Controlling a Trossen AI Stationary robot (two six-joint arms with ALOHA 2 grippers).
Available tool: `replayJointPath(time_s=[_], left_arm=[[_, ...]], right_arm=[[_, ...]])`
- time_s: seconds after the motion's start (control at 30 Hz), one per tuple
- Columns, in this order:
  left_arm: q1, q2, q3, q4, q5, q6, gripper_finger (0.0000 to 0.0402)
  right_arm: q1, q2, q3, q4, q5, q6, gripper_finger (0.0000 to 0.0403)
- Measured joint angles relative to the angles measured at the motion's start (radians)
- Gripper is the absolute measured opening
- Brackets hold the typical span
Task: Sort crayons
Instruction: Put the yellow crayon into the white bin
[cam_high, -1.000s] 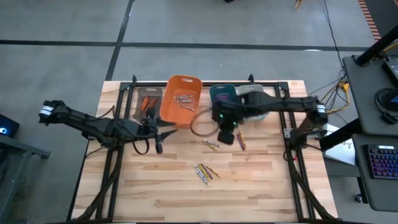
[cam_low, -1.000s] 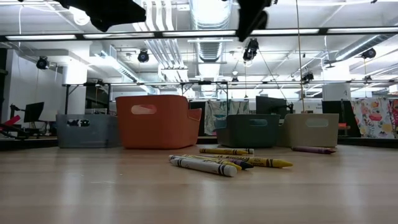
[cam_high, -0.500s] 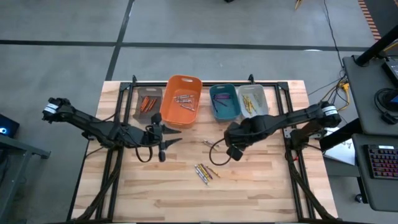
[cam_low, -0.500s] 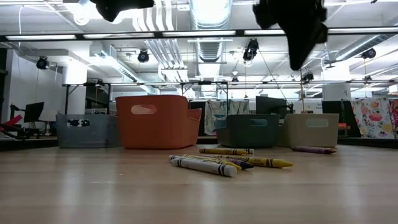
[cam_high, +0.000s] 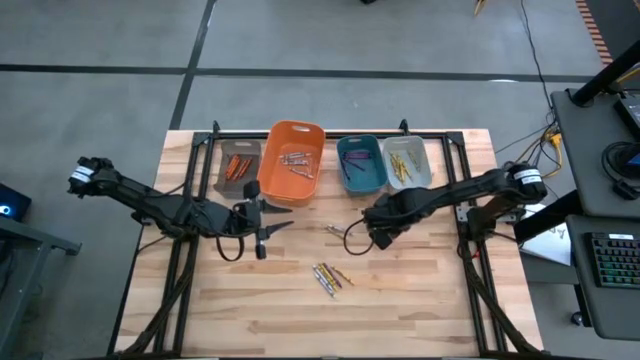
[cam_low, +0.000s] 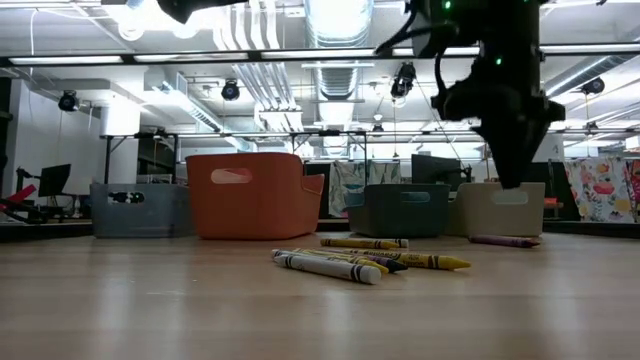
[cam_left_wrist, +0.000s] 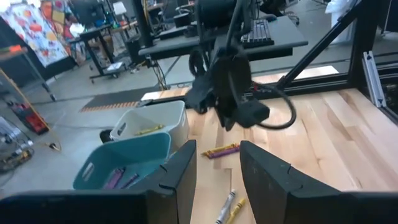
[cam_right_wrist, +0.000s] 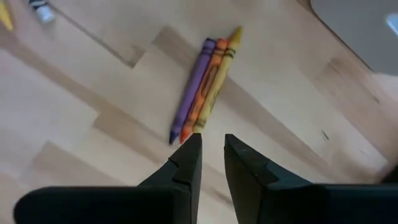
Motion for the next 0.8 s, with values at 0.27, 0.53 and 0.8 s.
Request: replayJointPath(time_s=[0.27, 0.53, 0.8], left_arm=[[0.000, -0.004, 0.000, 0.020, -0.005, 0.099, 0.0107], [0.000, -0.004, 0.000, 0.053, -0.020, 0.191, 0.0107], [0.000, -0.007, 0.000, 0.067, -0.191, 0.237, 0.0107]], right_arm=[[-0.015, 0.000, -0.040, 0.027, -0.012, 0.003, 0.0087], [-0.035, 0.002, -0.010, 0.032, 0.085, 0.013, 0.0075], [-0.059, 0.002, -0.020, 0.031, 0.057, 0.095, 0.0079]])
